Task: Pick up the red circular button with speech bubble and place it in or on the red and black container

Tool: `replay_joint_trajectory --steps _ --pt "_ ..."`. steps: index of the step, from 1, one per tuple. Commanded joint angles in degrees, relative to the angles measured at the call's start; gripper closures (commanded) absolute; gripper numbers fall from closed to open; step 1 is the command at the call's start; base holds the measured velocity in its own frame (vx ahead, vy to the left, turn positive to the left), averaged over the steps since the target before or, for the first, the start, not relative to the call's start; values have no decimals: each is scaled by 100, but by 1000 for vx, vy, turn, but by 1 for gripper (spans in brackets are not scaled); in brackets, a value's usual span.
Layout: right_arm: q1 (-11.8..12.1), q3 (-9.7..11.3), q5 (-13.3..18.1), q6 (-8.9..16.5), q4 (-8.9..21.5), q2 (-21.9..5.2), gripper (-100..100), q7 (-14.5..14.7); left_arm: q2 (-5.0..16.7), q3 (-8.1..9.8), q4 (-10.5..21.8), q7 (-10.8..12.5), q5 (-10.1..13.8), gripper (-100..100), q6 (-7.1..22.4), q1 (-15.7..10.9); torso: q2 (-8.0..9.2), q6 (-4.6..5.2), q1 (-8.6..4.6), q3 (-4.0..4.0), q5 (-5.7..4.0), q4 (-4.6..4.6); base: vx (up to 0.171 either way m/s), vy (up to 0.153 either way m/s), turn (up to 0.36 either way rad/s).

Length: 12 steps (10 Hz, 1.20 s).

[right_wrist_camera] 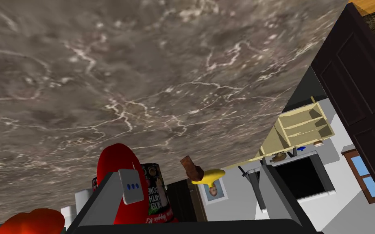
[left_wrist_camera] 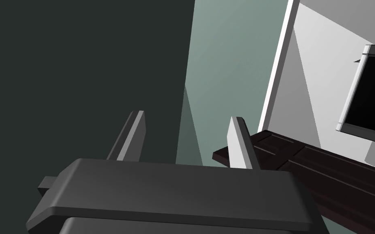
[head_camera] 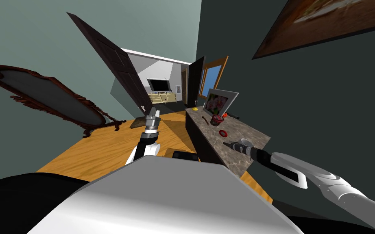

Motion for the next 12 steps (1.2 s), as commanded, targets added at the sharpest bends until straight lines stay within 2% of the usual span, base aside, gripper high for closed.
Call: replay_joint_trajectory --steps 1,4,5,8,9,10,11,12 --pt "-158 106 139 67 184 -286 -100 -76 0 0 0 0 0 0 0 0 0 0 0 0 0 0 9 -19 188" --pt "-186 117 310 171 367 -797 -100 -133 0 0 0 0 0 0 0 0 -4 1 -2 -3 -2 -1 12 -24 191" --pt "-186 117 310 171 367 -822 -100 -133 0 0 0 0 0 0 0 0 -3 3 -2 -2 -2 -1 8 -14 41" --pt "-201 126 419 224 478 -1161 -100 -165 0 0 0 0 0 0 0 0 -1 3 5 0 0 0 9 -7 100" --pt "-268 176 424 206 478 -1092 -100 -178 0 0 0 0 0 0 0 1 -1 4 5 -1 -1 0 4 -6 20" --pt "-275 181 431 215 479 -1103 0 -187 0 0 0 0 0 0 0 1 2 8 5 1 -2 0 0 0 0" --pt "-278 239 467 262 559 -921 -100 -91 0 0 0 0 0 0 0 1 5 7 6 3 -1 1 27 7 105" --pt "-280 268 486 285 599 -831 -100 -43 0 0 0 0 0 0 0 1 -2 5 8 -1 -2 0 58 9 106"
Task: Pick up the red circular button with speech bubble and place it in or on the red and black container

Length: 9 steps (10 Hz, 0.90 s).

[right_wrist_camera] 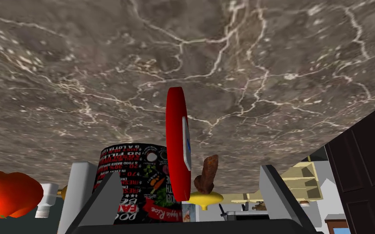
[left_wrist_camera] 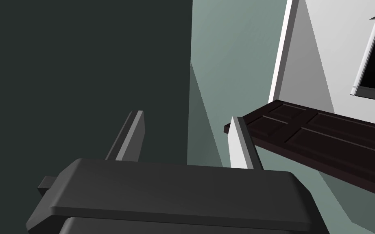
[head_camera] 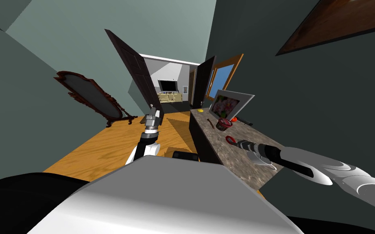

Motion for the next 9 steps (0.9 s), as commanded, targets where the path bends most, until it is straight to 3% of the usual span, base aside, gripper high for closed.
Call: replay_joint_trajectory --steps 1,2,6,7,8,9 --pt "0 0 0 0 0 0 -100 0 0 0 0 0 0 0 0 0 0 0 0 0 0 0 28 3 16" --pt "-7 9 5 -1 11 11 100 10 0 0 0 0 0 0 0 0 6 2 0 3 1 1 0 0 0" --pt "-9 5 8 0 9 6 100 15 0 0 0 0 0 0 0 0 18 5 -1 10 -2 3 0 0 0" --pt "-9 5 8 -1 9 6 0 16 0 0 0 0 0 0 0 0 18 5 -1 10 -2 3 0 0 0" --pt "7 -49 -31 -24 -100 -177 100 -93 0 0 0 0 0 0 0 0 19 5 -2 10 -2 3 -40 -4 -139" --pt "29 -49 -25 -3 -71 -104 100 -26 0 0 0 0 0 0 0 0 34 14 -1 18 1 6 -25 -1 -40"
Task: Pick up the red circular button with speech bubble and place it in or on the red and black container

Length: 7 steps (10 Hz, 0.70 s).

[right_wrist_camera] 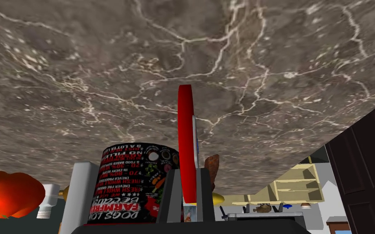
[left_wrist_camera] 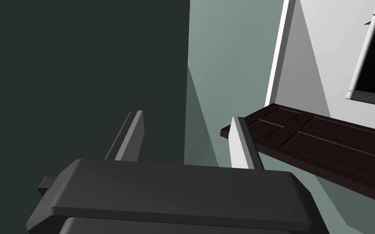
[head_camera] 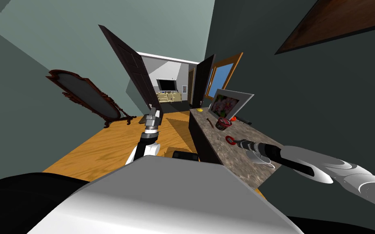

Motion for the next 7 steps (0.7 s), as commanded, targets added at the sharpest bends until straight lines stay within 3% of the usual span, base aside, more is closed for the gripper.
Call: replay_joint_trajectory --steps 1,2,7 --pt "0 0 0 0 0 0 0 0 0 0 0 0 0 0 0 0 0 0 0 0 0 0 0 0 0" --pt "-117 33 -68 -168 97 -111 100 0 0 0 0 0 0 0 0 0 -7 -1 0 -4 0 -1 38 18 2" --pt "-469 97 -298 -753 487 -538 100 -89 0 0 0 0 0 0 0 1 -55 -18 25 -31 10 -9 80 33 34"
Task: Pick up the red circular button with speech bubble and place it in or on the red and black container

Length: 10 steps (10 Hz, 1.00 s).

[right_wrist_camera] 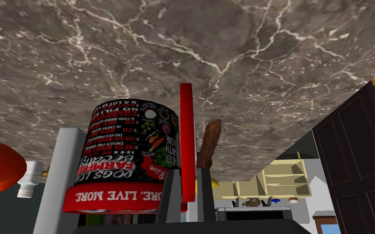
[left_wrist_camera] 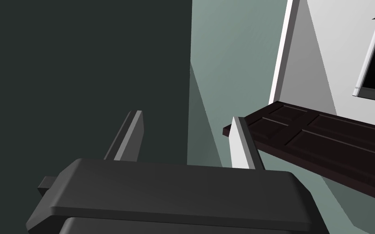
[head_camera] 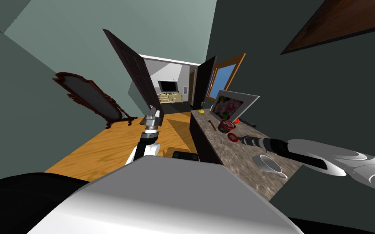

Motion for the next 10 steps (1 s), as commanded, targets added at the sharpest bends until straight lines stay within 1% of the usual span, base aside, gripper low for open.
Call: replay_joint_trajectory --steps 1,2,3,8,10 --pt "-98 10 -85 -204 123 -151 100 -36 0 0 0 0 0 0 0 0 0 0 0 0 0 0 58 22 31" --pt "-166 21 -133 -319 202 -231 100 -55 0 0 0 0 0 0 0 0 6 0 -2 4 1 1 56 22 26" --pt "-166 21 -133 -319 202 -231 100 -55 0 0 0 0 0 0 0 0 9 -1 -1 6 2 3 39 15 13" --pt "-472 61 -368 -850 586 -590 100 -159 0 0 0 0 0 0 0 0 16 -2 0 10 2 5 44 23 27" --pt "-622 53 -525 -1173 862 -805 100 -277 0 0 0 0 0 0 0 0 21 -5 0 14 4 8 37 20 66"
